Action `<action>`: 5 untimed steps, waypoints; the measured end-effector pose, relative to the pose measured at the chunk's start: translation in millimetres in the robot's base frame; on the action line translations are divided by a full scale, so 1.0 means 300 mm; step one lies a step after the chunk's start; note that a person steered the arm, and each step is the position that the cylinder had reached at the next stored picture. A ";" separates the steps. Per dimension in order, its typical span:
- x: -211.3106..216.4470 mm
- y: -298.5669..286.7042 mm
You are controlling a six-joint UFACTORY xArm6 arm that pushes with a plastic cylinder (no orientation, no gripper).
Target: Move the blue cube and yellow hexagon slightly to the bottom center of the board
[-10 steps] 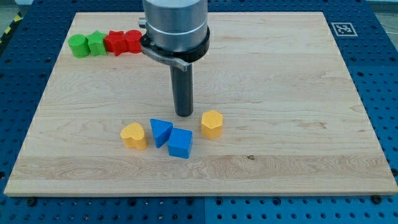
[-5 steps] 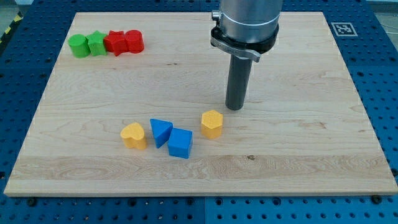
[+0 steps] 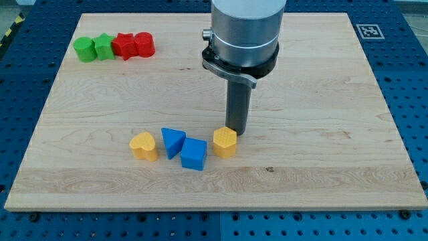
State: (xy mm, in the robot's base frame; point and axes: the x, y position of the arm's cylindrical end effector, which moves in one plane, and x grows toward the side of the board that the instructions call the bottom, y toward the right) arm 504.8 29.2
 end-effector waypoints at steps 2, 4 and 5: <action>0.008 0.002; 0.163 0.065; 0.181 0.064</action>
